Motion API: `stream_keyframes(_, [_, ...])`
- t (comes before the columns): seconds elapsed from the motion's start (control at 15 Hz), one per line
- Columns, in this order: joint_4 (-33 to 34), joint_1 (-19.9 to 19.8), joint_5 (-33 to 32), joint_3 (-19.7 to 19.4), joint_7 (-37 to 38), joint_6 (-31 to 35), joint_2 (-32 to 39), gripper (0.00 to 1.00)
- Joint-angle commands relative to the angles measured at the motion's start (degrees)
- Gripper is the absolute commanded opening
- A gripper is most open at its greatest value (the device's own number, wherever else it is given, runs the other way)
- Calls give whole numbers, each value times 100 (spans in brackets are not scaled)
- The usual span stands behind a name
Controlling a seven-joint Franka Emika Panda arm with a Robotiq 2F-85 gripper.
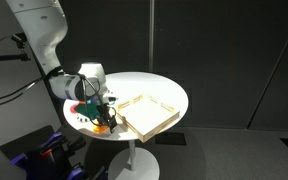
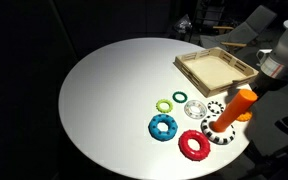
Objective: Pick up the orange ring and put it on the ring holder
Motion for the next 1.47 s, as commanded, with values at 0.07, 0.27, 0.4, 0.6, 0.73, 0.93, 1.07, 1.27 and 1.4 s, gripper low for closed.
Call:
stream_keyframes(0.07, [157, 203, -102, -138, 259, 67, 171, 100])
stream_keyframes(0.27, [188, 301, -77, -176, 337, 31, 201, 71])
stream_keyframes(0.4, [196, 324, -29, -154, 345, -10, 185, 60])
stream_keyframes(0.6, [172, 287, 100, -45, 289, -107, 62, 34])
stream_keyframes(0.73, [141, 243, 191, 40, 233, -171, -67, 19])
stream_keyframes(0.93, [96, 386, 622, 19, -40, -311, -333, 4])
stream_keyframes(1.07, [110, 328, 965, 154, -207, -559, -561, 3])
stream_keyframes(1.27, [211, 276, 1361, 310, -419, -1049, -913, 5])
stream_keyframes(1.4, [301, 273, 1456, 367, -458, -1375, -1134, 5])
